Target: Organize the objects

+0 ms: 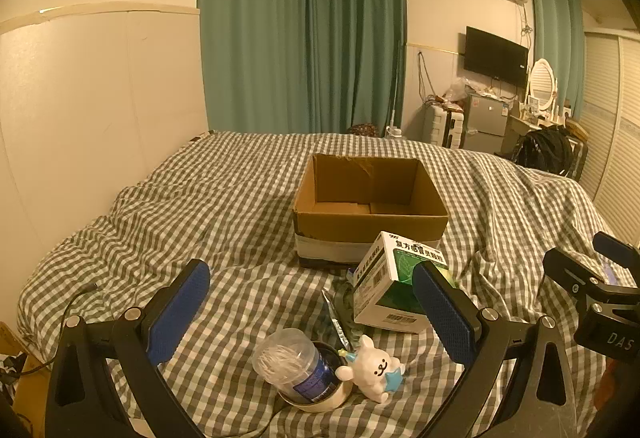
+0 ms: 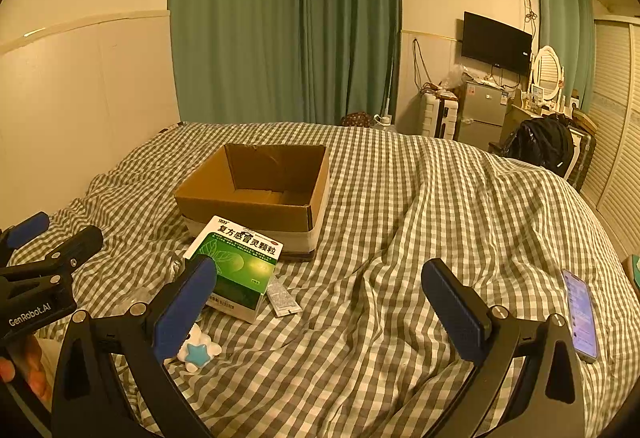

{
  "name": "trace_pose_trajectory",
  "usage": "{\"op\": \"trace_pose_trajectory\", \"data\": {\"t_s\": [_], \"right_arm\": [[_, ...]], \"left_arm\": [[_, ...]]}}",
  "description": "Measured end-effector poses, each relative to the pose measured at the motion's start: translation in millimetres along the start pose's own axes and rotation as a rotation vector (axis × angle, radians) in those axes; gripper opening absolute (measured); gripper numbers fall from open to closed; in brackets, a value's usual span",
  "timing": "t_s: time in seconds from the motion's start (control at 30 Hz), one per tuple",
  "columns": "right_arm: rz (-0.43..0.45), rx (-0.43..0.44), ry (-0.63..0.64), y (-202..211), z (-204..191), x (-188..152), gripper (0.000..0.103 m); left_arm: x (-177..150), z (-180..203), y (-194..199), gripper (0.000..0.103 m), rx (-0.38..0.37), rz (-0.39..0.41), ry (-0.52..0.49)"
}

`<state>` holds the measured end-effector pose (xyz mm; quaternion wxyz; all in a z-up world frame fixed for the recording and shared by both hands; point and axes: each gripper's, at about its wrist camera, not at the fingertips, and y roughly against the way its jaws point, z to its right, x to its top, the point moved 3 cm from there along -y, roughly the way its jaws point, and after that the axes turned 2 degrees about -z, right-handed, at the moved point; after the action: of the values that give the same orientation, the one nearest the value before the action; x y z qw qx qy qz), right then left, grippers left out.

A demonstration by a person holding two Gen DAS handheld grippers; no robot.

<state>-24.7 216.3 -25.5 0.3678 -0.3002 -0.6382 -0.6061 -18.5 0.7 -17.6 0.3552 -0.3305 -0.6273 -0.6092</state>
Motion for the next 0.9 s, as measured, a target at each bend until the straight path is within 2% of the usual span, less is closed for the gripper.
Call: {"op": "trace_pose_trajectory", "data": {"t_s": [0.9], "right_arm": [[-0.001,0.007,0.007,0.6,-0.8,-0.5,0.103]], "left_arm": [[-3.2,1.4,1.3,0.103,-0.007,0.001,0.005]]}}
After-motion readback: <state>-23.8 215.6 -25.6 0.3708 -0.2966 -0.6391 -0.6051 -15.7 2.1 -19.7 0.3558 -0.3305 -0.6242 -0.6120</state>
